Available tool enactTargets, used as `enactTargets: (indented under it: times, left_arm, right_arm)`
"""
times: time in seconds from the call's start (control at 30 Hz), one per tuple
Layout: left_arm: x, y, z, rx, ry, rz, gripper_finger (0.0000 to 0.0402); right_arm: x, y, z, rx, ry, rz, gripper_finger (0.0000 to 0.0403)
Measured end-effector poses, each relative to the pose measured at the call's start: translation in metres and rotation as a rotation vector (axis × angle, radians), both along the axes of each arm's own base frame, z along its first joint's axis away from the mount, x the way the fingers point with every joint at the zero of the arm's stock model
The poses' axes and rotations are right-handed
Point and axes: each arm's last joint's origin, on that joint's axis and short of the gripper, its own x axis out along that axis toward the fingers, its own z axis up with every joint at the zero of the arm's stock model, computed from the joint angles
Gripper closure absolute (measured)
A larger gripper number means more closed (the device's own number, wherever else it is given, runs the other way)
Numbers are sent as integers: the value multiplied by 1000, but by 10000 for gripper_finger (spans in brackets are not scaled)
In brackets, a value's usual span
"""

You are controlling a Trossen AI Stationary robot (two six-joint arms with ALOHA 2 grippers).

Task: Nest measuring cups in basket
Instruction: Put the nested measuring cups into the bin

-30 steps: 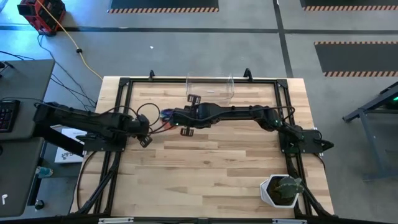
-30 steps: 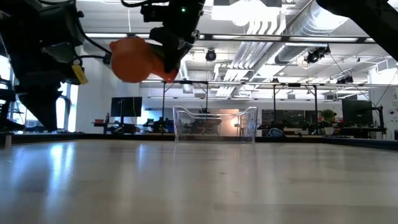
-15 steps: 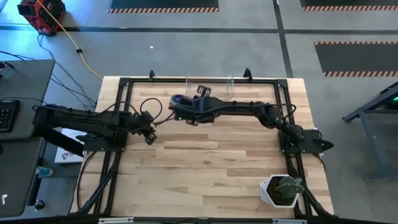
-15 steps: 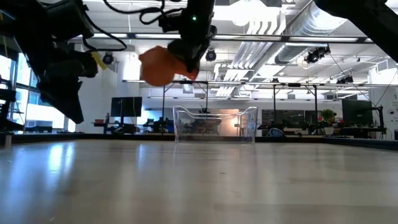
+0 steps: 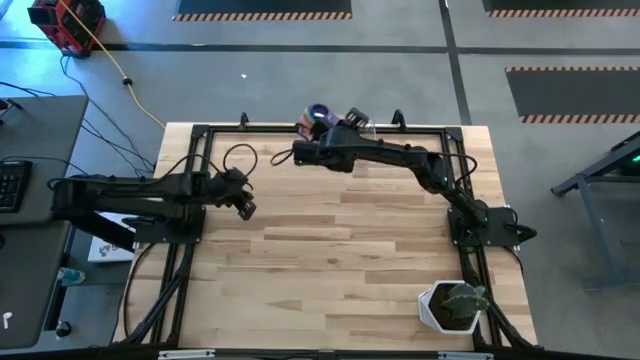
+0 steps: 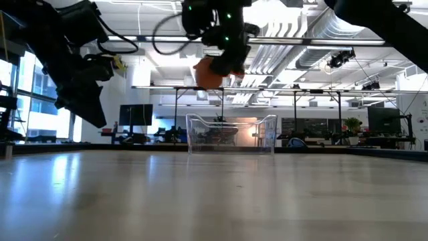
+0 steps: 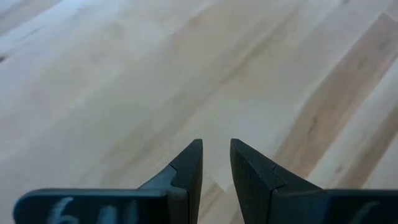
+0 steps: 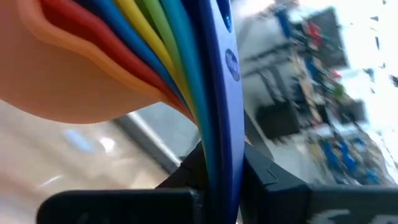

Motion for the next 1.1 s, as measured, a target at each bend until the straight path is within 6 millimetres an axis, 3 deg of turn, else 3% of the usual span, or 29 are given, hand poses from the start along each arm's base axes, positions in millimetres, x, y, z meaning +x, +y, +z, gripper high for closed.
enactTargets:
  times: [0.17,0.33,0.67,1.1]
  left_arm:
    - [-1,8,1,12,-10,46,328]
    - [-3,15,1,20,-11,89,328]
    - [-4,24,3,50,-22,116,328]
    - [-6,29,3,50,-22,150,328]
  right_arm:
    - [-8,-22,-11,-47,-4,-95,375]
    - [-14,-41,-44,-41,92,-133,375]
    - [-7,-72,-98,87,274,21,375]
    - [-4,-101,-105,185,419,221,375]
